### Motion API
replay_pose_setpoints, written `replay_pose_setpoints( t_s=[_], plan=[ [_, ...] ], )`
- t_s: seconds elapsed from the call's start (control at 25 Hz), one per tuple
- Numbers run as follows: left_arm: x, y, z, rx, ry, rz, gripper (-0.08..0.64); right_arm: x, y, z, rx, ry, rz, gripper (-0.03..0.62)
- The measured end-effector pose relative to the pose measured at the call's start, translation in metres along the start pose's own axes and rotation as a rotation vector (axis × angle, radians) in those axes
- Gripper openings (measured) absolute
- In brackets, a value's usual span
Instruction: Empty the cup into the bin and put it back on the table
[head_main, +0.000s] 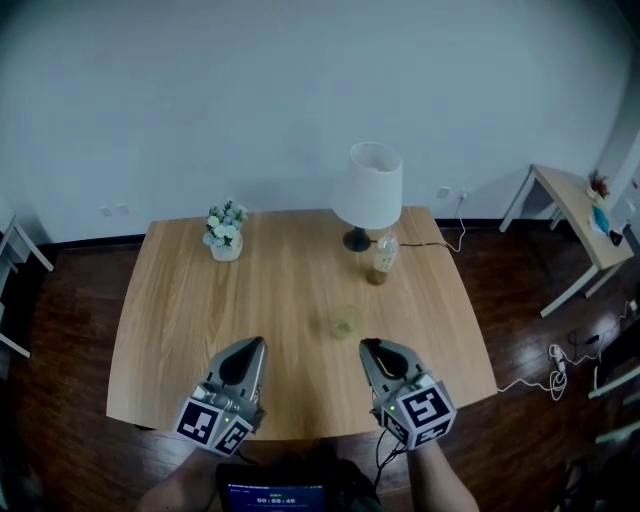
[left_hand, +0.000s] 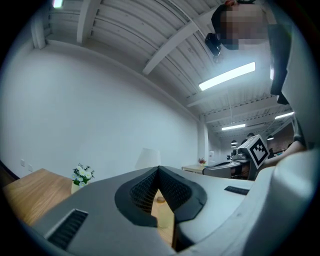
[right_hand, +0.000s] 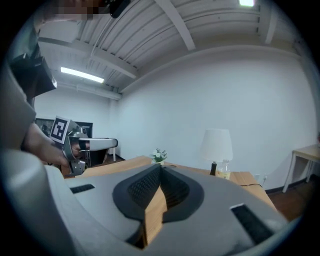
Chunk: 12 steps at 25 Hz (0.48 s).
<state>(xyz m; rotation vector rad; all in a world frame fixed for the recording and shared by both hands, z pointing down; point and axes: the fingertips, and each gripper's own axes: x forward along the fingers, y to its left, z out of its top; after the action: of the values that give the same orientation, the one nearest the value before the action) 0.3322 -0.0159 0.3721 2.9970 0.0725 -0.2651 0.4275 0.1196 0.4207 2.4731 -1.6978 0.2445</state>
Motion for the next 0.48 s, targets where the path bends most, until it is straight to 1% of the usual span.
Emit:
replay_pose_setpoints(
  t_s=[0.08, 0.24, 0.48],
  plan=[
    [-0.006, -0.005, 0.007, -0.023, -0.002, -0.021, -0.009, -0.010, 0.004, 0.006, 0.023, -0.016, -0.032, 0.005],
    [-0.018, -0.015, 0.017, -0.005, 0.002, -0.063, -0.009, -0.025, 0.014, 0.009, 0.043, -0.009, -0.063, 0.005],
    [-0.038, -0.014, 0.010, -0.026, 0.006, -0.058, -0.009, -0.043, 0.025, 0.007, 0.052, -0.001, -0.101, 0.003]
  ],
)
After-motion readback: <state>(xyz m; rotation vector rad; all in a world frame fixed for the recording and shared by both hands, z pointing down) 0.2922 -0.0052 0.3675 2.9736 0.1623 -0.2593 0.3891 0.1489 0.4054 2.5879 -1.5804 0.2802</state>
